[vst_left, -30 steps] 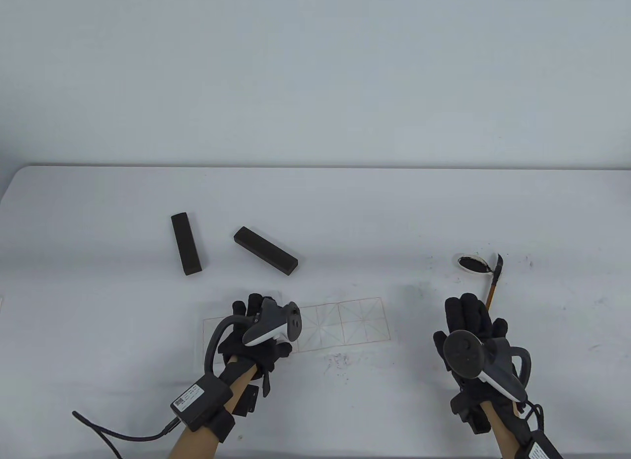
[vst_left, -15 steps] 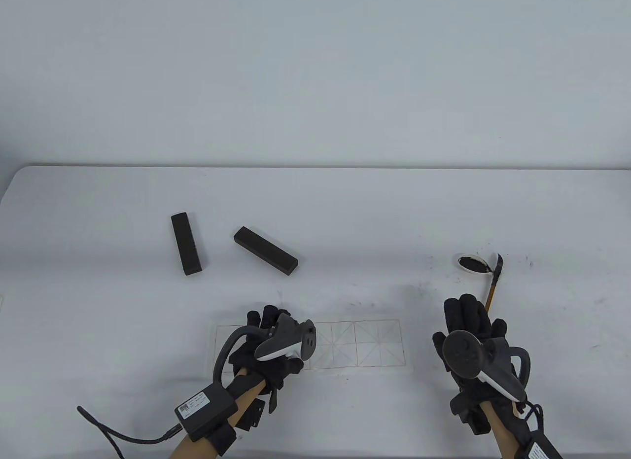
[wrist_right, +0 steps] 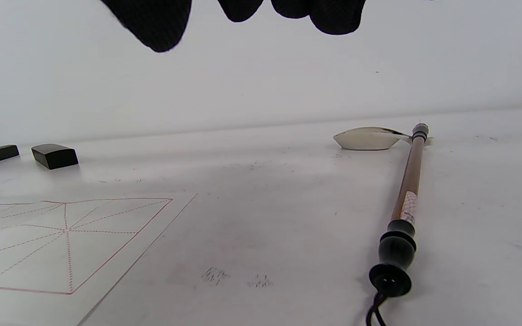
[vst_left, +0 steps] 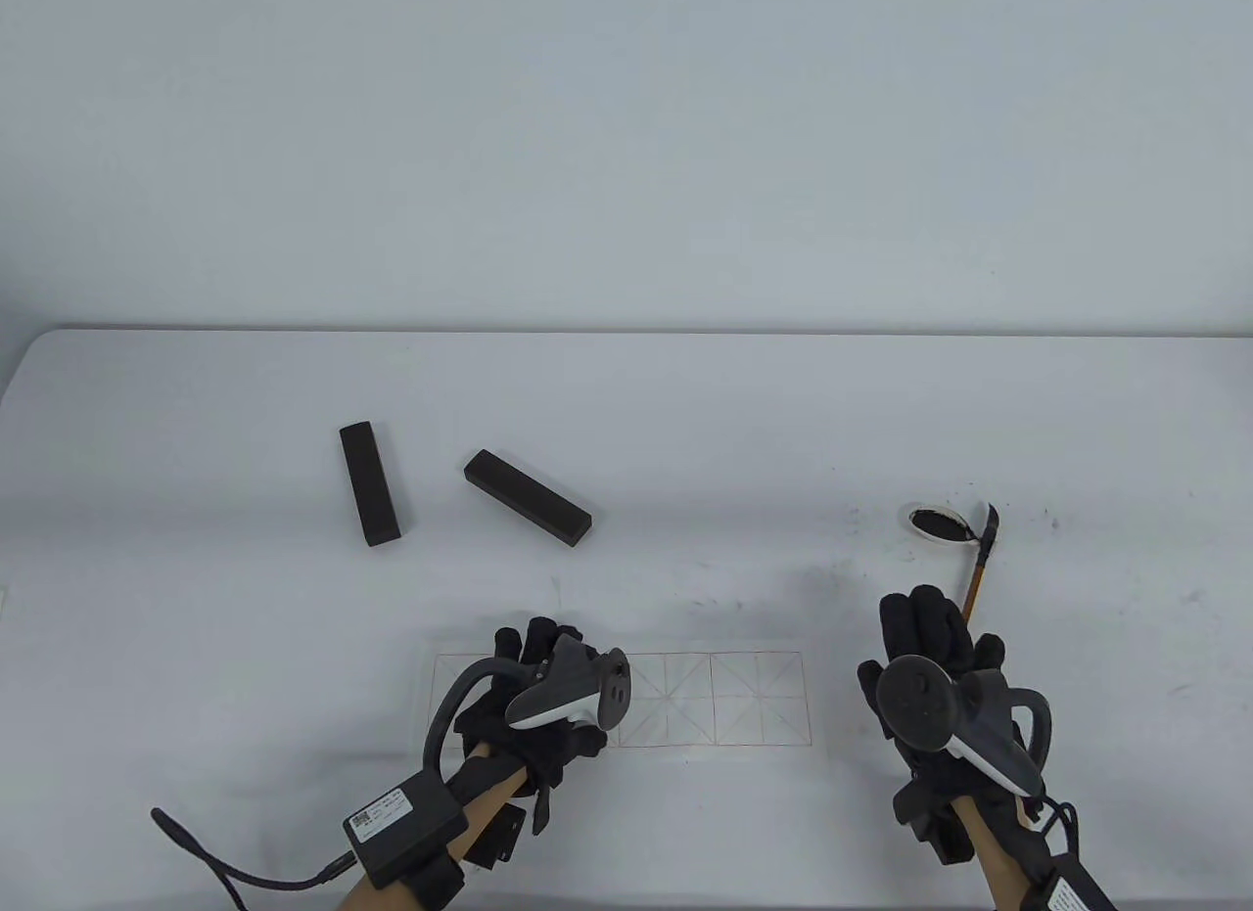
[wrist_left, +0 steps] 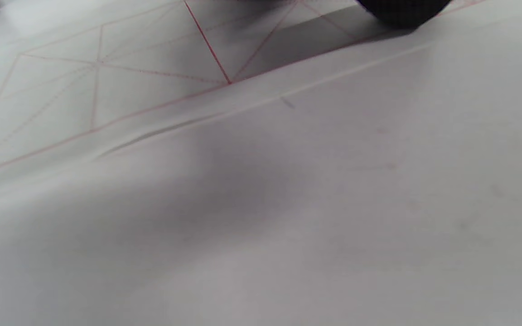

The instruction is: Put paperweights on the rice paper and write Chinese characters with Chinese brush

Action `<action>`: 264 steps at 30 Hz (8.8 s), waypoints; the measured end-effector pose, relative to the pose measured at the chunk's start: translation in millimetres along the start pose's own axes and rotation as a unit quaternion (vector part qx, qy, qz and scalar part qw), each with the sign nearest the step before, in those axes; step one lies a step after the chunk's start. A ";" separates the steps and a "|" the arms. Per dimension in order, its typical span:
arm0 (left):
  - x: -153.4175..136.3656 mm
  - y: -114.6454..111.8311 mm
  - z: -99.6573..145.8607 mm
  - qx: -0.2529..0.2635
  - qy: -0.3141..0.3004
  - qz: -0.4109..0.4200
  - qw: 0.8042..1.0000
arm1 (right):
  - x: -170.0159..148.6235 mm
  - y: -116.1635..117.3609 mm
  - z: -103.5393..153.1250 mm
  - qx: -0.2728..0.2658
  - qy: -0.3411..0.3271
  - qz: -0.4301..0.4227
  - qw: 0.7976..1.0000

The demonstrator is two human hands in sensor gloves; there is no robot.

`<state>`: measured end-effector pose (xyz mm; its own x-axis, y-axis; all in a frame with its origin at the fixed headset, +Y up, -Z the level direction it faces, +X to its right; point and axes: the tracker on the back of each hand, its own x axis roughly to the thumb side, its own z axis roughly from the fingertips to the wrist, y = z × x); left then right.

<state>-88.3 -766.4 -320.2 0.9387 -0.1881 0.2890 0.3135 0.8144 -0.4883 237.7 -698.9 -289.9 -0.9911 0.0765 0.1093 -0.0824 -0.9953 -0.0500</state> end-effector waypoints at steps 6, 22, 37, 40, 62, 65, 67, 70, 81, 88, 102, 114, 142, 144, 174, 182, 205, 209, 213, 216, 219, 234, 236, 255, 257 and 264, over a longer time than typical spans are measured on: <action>-0.3 0.3 0.6 -0.002 -0.001 0.002 1.000 | 0.0 0.0 0.0 0.000 0.000 0.000 1.000; -30.5 22.0 18.4 0.055 -0.008 0.115 0.992 | 1.5 0.1 -0.3 0.005 -0.004 -0.004 1.000; -156.3 71.4 19.9 0.124 0.161 0.312 0.928 | 15.0 -1.3 6.2 -0.003 -0.039 0.000 0.999; -185.1 83.7 12.9 0.148 0.211 0.346 0.902 | 13.3 0.7 5.0 0.001 -0.033 0.005 0.999; -245.4 68.8 -103.2 -0.008 0.422 0.326 0.846 | 12.7 3.7 1.1 0.019 -0.037 0.004 0.999; -242.6 64.4 -111.5 -0.012 0.425 0.331 0.843 | 11.9 3.2 0.9 0.019 -0.035 0.003 0.999; -241.4 61.8 -114.5 -0.021 0.423 0.342 0.839 | 11.8 3.1 0.9 0.018 -0.035 0.002 0.999; -241.0 62.3 -114.3 -0.012 0.449 0.314 0.836 | 11.7 3.1 0.8 0.019 -0.035 0.003 0.999; -241.8 64.9 -107.7 -0.014 0.460 0.323 0.827 | 11.8 3.0 0.8 0.024 -0.035 0.000 0.999; -244.5 66.3 -106.3 -0.004 0.464 0.310 0.830 | 12.4 3.7 0.5 0.031 -0.037 -0.002 0.999; -239.3 79.3 -45.2 0.168 0.397 0.253 0.866 | 12.0 2.6 0.5 0.019 -0.038 -0.005 0.999; -192.8 40.8 48.6 0.247 0.306 0.183 0.901 | 15.3 -2.5 5.9 -0.002 -0.047 -0.017 0.999; -139.5 -36.2 65.0 0.130 0.232 0.177 0.948 | 16.7 -2.2 8.1 0.004 -0.048 -0.015 0.999; -139.7 -37.6 63.1 0.125 0.233 0.179 0.948 | 16.9 -2.4 8.2 0.004 -0.048 -0.015 0.999; -135.4 -40.2 50.6 0.058 0.242 0.161 0.955 | 20.0 -1.5 8.4 0.017 -0.053 -0.018 0.998; -136.0 -35.8 50.3 0.017 0.235 0.170 0.957 | 19.9 -1.4 8.3 0.017 -0.055 -0.019 0.998; -144.9 82.6 -18.7 0.156 0.268 0.117 0.944 | 20.7 -1.2 9.3 0.017 -0.060 -0.020 0.998; -139.2 94.6 -51.4 0.108 0.284 0.083 0.949 | 19.9 -1.0 9.1 0.017 -0.057 -0.021 0.998; -135.9 103.2 -81.4 0.070 0.300 0.079 0.948 | 17.7 -0.9 8.4 0.021 -0.052 -0.023 0.998; -133.9 107.6 -100.8 0.048 0.308 0.071 0.947 | 17.2 -1.3 8.3 0.021 -0.050 -0.022 0.998; -130.9 110.8 -119.5 0.025 0.322 0.068 0.944 | 17.3 -1.1 7.9 0.025 -0.050 -0.022 0.998; -127.3 103.8 -163.0 -0.007 0.346 0.033 0.938 | 19.8 -0.3 6.1 0.043 -0.054 -0.013 0.998; -126.8 101.9 -163.0 -0.001 0.346 0.028 0.938 | 20.2 -0.3 6.0 0.044 -0.054 -0.012 0.997; -127.5 104.0 -146.0 0.052 0.309 -0.018 0.949 | 20.8 -0.5 6.3 0.033 -0.061 -0.014 0.998; -127.8 106.9 -135.8 0.065 0.296 -0.025 0.953 | 20.8 -0.5 6.4 0.031 -0.062 -0.014 0.998; -121.8 108.7 -90.9 0.135 0.205 -0.025 0.969 | 20.2 -2.0 6.8 0.019 -0.062 -0.013 0.998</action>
<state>-155.5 -704.9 -483.3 0.9187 -0.3886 -0.0708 0.3635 0.9018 -0.2337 218.6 -695.7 -280.9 -0.9679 0.0967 0.2319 -0.1015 -0.9948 -0.0087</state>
